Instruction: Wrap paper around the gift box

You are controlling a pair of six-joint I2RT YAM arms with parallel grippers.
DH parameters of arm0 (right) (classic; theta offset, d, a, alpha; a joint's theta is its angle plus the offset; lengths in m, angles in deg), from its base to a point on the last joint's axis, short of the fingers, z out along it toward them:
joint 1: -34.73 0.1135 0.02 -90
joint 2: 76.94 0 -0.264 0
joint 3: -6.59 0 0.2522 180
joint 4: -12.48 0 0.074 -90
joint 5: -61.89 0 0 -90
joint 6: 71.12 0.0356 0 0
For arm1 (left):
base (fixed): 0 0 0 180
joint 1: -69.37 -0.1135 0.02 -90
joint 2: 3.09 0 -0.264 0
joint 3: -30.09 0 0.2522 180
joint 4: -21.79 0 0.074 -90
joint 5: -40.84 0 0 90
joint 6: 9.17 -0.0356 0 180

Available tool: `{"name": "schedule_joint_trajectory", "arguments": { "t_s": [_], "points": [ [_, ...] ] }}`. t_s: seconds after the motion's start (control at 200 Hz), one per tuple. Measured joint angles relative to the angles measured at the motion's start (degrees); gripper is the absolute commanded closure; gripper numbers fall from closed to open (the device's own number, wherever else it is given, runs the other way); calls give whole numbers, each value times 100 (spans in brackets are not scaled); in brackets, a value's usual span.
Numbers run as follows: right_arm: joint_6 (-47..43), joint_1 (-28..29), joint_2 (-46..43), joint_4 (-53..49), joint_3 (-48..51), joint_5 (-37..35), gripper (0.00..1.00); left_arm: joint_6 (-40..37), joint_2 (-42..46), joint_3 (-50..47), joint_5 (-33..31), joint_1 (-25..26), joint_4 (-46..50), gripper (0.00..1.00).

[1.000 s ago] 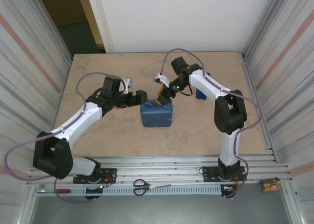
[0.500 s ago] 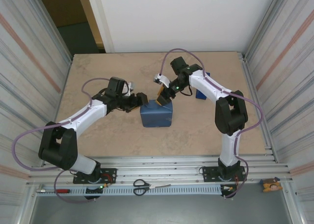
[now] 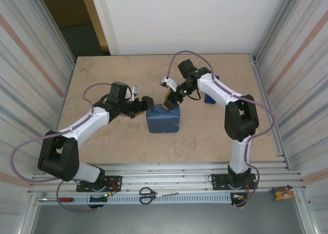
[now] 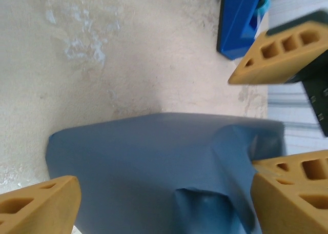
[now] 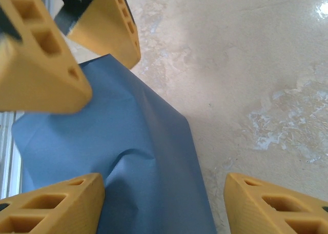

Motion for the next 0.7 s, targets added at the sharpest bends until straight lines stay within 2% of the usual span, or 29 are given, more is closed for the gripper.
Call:
{"name": "schedule_joint_trajectory", "arguments": {
  "t_s": [0.14, 0.701],
  "points": [
    [0, 0, 0, 11, 0, 0, 38, 125, 24, 0, -11, -144, -114, 15],
    [24, 4, -11, 13, 4, -22, 37, 153, -44, -243, 175, -116, -260, 42]
  ]
}}
